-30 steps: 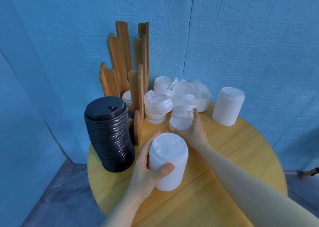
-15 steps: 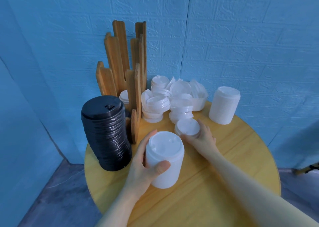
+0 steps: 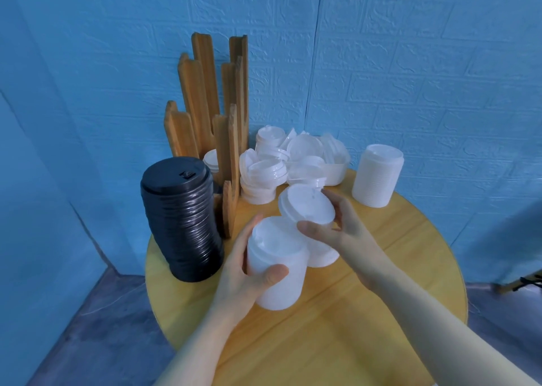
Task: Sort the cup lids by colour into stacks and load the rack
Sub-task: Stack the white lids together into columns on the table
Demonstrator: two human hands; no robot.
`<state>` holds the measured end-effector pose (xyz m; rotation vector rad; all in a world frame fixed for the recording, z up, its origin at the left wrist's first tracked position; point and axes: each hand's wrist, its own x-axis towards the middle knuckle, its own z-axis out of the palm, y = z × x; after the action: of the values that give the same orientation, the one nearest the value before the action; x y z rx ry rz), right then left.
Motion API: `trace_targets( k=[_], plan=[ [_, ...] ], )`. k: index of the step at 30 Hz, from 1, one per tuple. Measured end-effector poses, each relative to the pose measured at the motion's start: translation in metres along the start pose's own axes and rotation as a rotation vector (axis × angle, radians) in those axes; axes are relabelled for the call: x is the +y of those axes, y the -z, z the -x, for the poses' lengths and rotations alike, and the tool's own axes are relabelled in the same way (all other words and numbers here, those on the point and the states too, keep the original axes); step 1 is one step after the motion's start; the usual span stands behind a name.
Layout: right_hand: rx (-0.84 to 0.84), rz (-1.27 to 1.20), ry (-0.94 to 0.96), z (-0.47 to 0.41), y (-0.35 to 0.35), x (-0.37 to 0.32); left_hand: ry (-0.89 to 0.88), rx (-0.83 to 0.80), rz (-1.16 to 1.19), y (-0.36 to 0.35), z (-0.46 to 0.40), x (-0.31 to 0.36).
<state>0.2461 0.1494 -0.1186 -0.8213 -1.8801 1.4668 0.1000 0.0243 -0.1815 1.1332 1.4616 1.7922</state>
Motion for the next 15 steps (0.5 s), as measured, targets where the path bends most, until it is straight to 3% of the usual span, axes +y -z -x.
trace_targets(
  k=[5,15],
  plan=[
    [-0.099,0.289,0.059,0.008,-0.022,-0.006,0.009,-0.031,0.045,-0.002,0.001,0.002],
    [-0.037,0.137,0.017,0.009,-0.032,-0.007,-0.007,-0.029,0.048,0.001,-0.002,-0.006]
  ],
)
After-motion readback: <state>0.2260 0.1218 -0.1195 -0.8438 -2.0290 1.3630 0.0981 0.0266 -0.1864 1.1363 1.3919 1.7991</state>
